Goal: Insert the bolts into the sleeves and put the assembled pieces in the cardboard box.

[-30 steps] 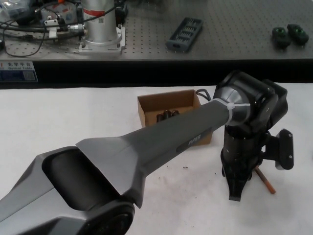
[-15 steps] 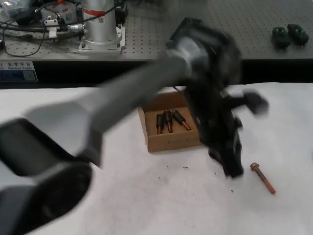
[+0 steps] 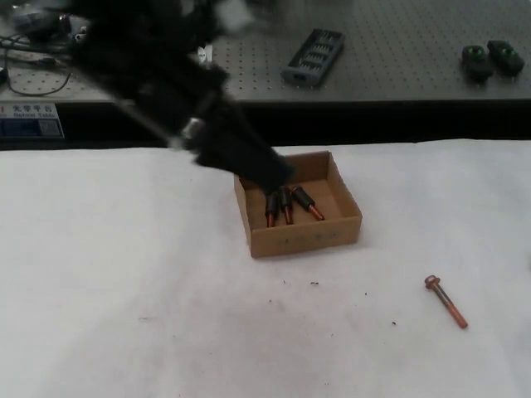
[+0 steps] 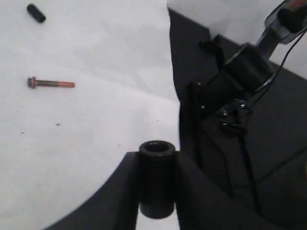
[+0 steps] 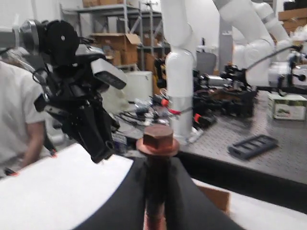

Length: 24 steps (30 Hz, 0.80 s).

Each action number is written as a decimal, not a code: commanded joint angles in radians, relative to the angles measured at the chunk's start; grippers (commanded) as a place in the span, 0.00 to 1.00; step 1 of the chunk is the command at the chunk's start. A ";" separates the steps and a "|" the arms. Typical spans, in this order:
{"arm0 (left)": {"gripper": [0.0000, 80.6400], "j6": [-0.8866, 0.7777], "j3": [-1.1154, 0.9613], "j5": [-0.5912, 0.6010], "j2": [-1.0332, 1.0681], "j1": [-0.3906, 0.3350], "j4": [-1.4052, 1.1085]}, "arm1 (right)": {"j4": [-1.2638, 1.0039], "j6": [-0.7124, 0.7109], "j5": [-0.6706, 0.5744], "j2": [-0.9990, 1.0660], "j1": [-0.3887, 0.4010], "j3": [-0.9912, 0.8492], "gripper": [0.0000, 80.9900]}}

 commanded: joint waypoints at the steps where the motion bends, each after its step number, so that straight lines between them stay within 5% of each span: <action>1: 0.01 0.057 0.153 0.069 -0.135 0.019 -0.008 | -0.121 0.040 -0.117 -0.001 0.003 0.017 0.08; 8: 0.01 -0.079 0.605 0.004 -0.487 0.026 -0.426 | -0.237 0.128 -0.302 0.096 0.003 0.084 0.08; 15: 0.01 -0.424 1.001 -0.326 -0.847 0.026 -0.995 | -0.350 0.171 -0.386 0.234 0.019 0.105 0.08; 19: 0.01 -0.445 1.125 -0.449 -0.988 0.026 -1.132 | -0.457 0.157 -0.388 0.328 0.090 0.105 0.08; 24: 0.01 -0.458 1.188 -0.461 -0.990 0.029 -1.231 | -0.697 0.059 -0.383 0.514 0.193 0.105 0.08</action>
